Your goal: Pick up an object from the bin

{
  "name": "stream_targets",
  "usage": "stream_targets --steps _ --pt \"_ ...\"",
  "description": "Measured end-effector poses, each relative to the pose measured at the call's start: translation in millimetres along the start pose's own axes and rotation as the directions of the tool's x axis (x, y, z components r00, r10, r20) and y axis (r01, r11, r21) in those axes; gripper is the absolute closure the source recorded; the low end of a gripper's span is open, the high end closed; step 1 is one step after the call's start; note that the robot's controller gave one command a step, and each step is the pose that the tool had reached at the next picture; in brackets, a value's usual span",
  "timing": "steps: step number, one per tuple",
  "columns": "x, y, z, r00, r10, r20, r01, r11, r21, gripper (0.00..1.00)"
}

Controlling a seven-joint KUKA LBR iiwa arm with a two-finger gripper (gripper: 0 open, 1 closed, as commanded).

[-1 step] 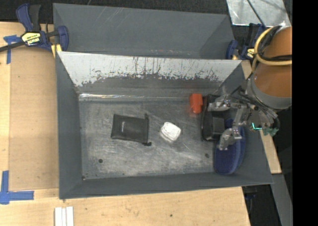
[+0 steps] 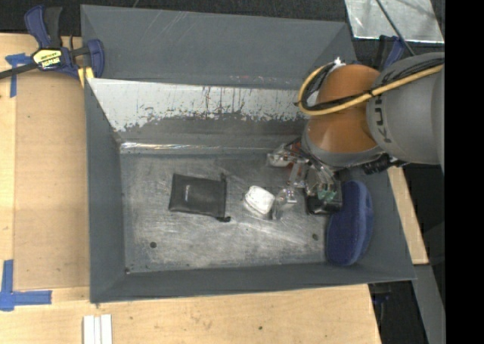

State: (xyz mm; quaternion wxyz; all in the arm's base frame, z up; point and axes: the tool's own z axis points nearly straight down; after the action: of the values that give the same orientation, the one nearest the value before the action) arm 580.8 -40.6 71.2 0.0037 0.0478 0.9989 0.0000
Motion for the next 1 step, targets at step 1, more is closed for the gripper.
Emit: stream_targets --steps 1 --pt "15.8 69.5 -17.2 0.988 -0.157 -0.004 0.157 0.988 -0.003 0.00"
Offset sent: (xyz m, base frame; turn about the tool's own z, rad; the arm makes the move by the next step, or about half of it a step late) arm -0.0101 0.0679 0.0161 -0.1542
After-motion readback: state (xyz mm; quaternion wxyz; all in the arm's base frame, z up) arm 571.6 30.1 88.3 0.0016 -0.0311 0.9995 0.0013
